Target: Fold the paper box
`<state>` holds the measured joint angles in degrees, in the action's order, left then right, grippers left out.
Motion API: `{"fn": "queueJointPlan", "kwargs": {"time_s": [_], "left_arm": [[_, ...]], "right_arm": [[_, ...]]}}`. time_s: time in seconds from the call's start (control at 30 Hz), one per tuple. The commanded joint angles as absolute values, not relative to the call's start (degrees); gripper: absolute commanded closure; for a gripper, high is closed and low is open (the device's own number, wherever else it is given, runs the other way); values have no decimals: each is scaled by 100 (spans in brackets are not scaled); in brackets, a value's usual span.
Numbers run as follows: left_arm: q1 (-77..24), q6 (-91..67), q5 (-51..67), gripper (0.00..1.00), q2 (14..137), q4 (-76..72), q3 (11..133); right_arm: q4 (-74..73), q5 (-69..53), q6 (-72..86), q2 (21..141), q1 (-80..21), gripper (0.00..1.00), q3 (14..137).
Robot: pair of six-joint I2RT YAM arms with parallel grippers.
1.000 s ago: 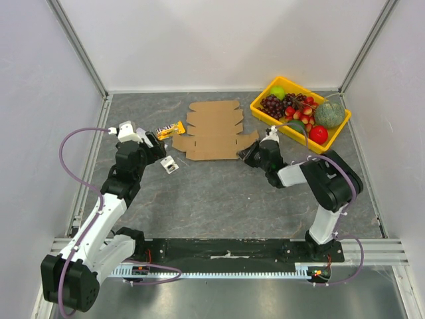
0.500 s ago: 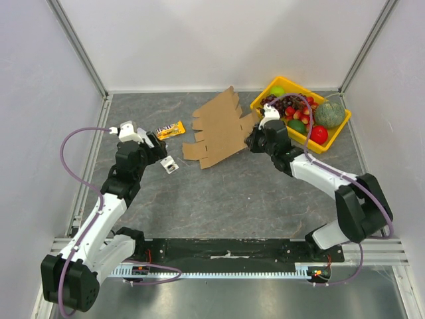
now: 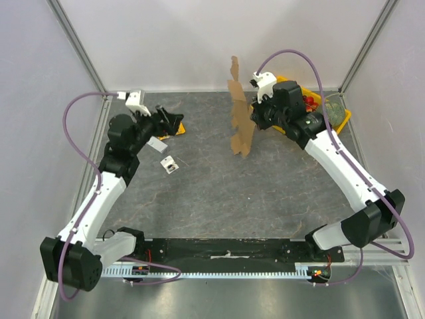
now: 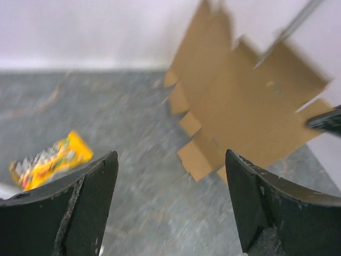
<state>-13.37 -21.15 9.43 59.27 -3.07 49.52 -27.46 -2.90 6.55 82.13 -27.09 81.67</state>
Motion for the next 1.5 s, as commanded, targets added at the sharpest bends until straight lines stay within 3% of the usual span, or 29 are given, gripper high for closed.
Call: {"fn": "queueJointPlan", "kwargs": {"time_s": [0.0, 0.37, 0.83, 1.03, 1.17, 1.47], "left_arm": [[-1327, -1372, 2757, 14, 6362, -1116, 5948], [-1336, -747, 5307, 17, 6996, -1573, 7004], [-1520, -11, 5749, 16, 6900, -248, 7496], [-3258, 1783, 3106, 12, 7057, 1467, 7866], [-3927, 1889, 2095, 4, 6891, 1039, 7437], [-5772, 2820, -1034, 1, 6636, -296, 6303]], "right_arm": [[-4463, -1133, -184, 8367, -2698, 99, 9262], [-5300, -1801, -325, 8077, -2698, 94, 10028], [-5686, -1723, -229, 8472, -2689, 94, 10669], [-5775, -1767, -141, 8683, -2698, 93, 10925], [-5783, -1767, -123, 8754, -2698, 93, 10898], [-5818, -1793, -44, 8894, -2707, 91, 10872]]}}
